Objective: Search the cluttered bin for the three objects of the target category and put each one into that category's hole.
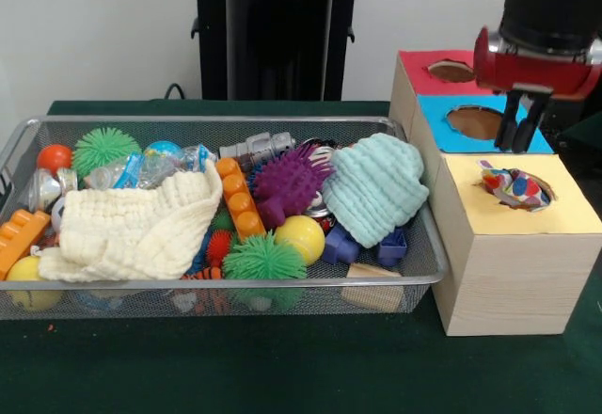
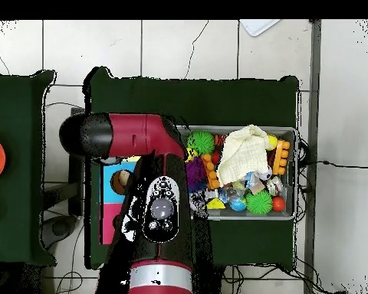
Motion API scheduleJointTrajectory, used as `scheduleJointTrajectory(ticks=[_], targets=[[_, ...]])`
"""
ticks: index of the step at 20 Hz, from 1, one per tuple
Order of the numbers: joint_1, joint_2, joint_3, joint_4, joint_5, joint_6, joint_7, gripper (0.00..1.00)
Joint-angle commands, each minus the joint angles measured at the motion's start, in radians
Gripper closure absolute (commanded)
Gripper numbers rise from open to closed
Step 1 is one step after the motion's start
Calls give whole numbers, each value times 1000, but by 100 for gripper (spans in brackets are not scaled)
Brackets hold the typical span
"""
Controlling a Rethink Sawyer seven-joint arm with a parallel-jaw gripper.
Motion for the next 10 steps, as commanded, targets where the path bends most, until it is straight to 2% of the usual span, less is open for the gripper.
scheduleJointTrajectory(ticks=[1,7,10], targets=[[-24,-87,-12,-77,-17,198,96,100],[-42,-113,4,-93,-12,247,83,100],[-64,-114,27,-84,-14,189,44,100]])
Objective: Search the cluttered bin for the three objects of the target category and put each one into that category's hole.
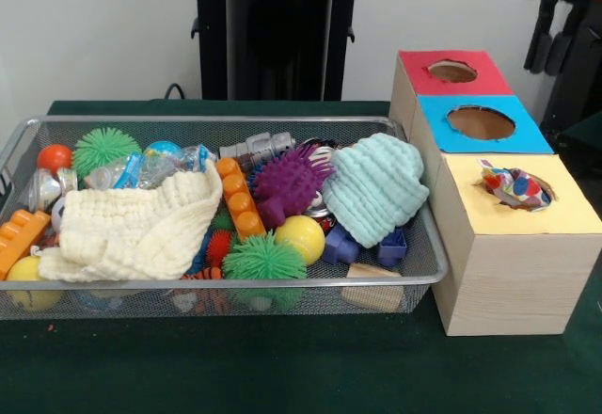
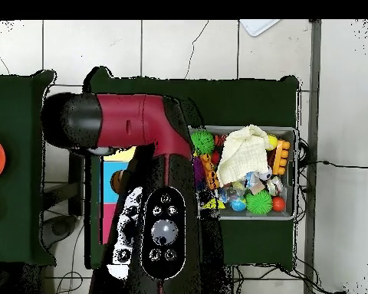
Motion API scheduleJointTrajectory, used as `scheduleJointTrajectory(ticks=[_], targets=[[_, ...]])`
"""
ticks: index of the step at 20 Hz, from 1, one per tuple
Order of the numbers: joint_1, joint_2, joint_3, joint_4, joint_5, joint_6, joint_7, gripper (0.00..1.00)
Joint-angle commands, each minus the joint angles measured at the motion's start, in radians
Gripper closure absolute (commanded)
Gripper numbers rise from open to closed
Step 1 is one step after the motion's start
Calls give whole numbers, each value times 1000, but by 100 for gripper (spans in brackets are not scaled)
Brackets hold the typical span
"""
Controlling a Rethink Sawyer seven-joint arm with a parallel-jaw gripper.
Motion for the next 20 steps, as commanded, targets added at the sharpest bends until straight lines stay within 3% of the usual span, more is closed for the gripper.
scheduleJointTrajectory(ticks=[1,5,16,20], targets=[[-64,1,47,-17,-16,49,36,100],[-95,31,68,-57,-22,17,7,100],[-122,123,84,-17,-76,-125,-20,100],[-135,149,109,4,-42,-150,2,100]])
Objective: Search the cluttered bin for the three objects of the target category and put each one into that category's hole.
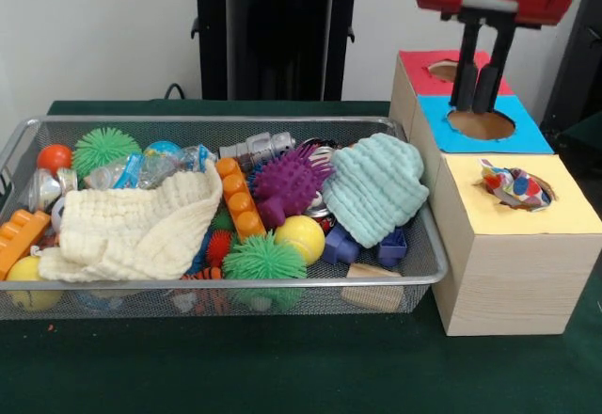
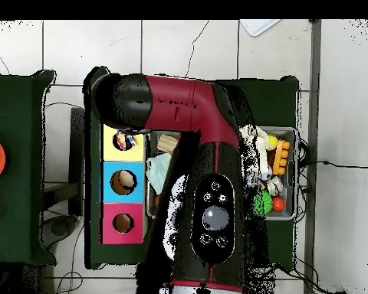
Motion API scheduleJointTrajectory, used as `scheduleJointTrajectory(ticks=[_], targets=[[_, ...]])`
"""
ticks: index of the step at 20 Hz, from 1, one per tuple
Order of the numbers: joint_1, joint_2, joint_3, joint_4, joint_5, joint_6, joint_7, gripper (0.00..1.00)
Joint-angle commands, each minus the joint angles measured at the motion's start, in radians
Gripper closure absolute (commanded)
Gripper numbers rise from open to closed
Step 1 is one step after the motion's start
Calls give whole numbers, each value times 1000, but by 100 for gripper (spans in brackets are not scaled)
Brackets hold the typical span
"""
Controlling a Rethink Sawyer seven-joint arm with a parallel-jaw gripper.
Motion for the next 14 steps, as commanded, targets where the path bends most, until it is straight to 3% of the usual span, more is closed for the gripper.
scheduleJointTrajectory(ticks=[1,14], targets=[[-29,102,109,79,-24,-44,2,100],[19,186,114,-6,4,-31,100,100]])
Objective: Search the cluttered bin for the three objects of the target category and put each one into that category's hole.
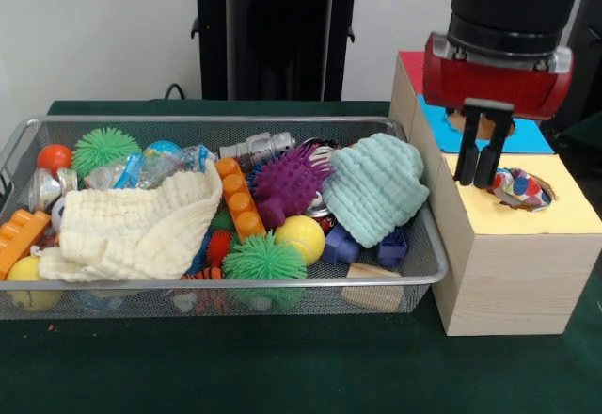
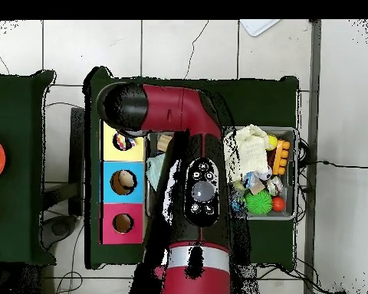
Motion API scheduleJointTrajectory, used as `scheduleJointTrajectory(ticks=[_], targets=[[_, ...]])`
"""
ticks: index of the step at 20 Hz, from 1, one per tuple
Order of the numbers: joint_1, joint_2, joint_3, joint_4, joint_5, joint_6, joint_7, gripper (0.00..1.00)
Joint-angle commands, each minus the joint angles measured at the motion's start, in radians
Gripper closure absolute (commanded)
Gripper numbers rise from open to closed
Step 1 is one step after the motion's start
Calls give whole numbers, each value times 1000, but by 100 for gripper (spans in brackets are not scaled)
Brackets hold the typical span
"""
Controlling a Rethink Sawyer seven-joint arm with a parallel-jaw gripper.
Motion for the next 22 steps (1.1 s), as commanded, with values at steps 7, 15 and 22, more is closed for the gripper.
scheduleJointTrajectory(ticks=[7,15,22], targets=[[-23,107,94,48,-3,-95,73,100],[-2,95,95,81,25,-59,114,100],[49,23,82,113,71,78,170,100]])
